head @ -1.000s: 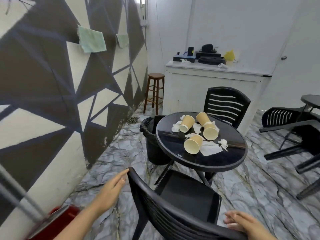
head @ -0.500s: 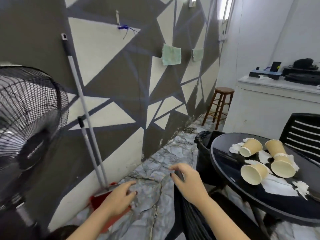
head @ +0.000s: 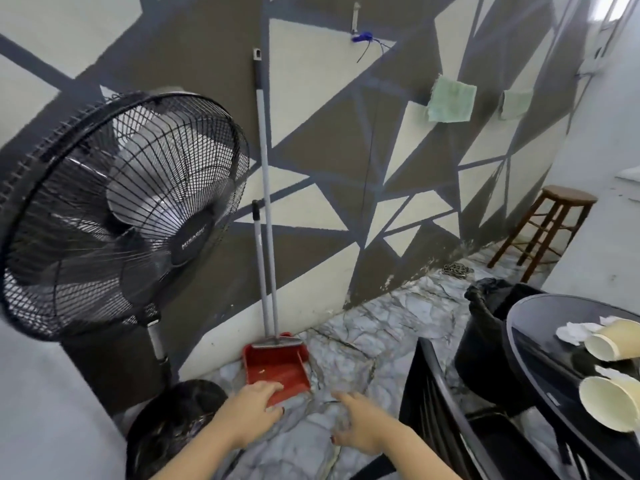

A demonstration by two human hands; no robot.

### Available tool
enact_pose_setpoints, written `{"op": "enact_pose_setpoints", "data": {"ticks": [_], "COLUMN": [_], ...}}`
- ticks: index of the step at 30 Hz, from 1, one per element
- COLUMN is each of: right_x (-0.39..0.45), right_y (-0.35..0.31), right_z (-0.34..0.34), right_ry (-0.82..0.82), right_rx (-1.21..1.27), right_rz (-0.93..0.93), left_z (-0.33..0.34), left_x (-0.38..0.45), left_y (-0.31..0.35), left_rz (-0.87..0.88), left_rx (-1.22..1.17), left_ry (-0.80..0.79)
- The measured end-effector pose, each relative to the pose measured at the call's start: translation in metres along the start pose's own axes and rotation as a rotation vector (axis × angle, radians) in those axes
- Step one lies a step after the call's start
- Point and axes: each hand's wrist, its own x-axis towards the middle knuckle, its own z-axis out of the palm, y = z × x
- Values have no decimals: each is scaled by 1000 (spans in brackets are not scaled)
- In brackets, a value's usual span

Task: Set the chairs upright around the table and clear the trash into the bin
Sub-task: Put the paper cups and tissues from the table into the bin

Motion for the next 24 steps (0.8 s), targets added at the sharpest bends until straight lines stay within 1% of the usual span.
{"op": "enact_pose_setpoints", "data": {"ticks": [3,9,12,19,24], "right_x": [10,37,56,94,121], "right_y": [8,19,20,20,23], "right_z": [6,3,-7,-36,-55], "right_ry": [-19,-47,-58,13,1], "right_rx": [-6,70,89,58,80], "right_rz": [36,89,127,252,337], "left_z": [9,14,9,-20,-29], "left_x": [6,37,64,143,191], "left_y": [-5,-13,-19,-16,-18], "left_rz": [-8,13,50,167,238], "left_rx": [47,92,105,148,159], "left_ry": [-39,-144,-179,-227,-275]}}
